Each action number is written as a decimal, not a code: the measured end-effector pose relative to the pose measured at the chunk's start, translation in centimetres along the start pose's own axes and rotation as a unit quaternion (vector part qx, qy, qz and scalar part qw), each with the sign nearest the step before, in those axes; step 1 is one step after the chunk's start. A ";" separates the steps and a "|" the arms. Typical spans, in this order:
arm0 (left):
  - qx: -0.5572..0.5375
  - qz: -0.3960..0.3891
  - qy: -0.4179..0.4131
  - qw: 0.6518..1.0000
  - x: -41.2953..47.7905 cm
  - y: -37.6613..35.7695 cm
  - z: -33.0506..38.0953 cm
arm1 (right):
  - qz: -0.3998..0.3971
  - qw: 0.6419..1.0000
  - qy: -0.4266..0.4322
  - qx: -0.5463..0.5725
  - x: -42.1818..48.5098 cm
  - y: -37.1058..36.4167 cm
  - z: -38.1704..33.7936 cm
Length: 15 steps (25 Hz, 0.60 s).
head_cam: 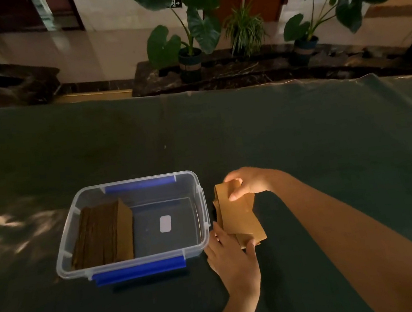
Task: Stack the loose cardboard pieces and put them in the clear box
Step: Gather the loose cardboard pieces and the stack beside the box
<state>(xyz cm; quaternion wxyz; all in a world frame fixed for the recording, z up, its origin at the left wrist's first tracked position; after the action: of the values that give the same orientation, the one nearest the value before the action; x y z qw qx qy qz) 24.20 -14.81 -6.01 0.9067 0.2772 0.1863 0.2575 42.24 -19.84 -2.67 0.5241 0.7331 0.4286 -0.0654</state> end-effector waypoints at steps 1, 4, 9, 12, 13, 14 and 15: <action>-0.001 0.002 0.002 1.000 0.1 -0.2 0.0 | -0.015 1.000 -0.003 -0.006 0.2 0.0 -0.1; -0.001 0.001 0.005 1.000 0.3 -0.4 -0.5 | -0.067 0.996 -0.006 -0.061 0.8 0.1 -0.6; -0.010 -0.014 -0.040 0.999 0.3 -0.2 -0.6 | -0.101 0.989 -0.032 -0.105 0.0 0.3 -0.1; -0.024 -0.023 -0.045 0.998 -0.5 0.1 -1.1 | -0.044 0.997 -0.006 -0.067 -2.8 0.3 1.4; -0.044 -0.031 -0.035 0.998 -0.7 0.1 -1.3 | -0.016 1.000 0.005 -0.018 -4.2 -0.1 2.1; -0.079 -0.054 -0.027 0.995 -0.9 0.0 -1.4 | 0.011 0.999 0.013 0.043 -5.7 -0.7 3.1; -0.126 -0.090 -0.023 0.988 -1.3 -0.2 -1.3 | 0.039 0.993 0.013 0.107 -7.1 -1.5 4.1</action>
<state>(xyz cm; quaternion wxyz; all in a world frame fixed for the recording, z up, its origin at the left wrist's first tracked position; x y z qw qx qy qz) 22.68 -15.18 -6.88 0.9580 0.1483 0.1559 0.1896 38.21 -27.12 -1.65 0.4392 0.8021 0.3965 -0.0809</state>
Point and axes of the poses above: each hand's wrist, its own x-axis towards the middle knuckle, its own y-axis out of the back of the hand, z = x × y, the point moved 5 cm from there along x, towards the middle knuckle, and after that the axes turned 5 degrees about -x, right-handed, at the moved point
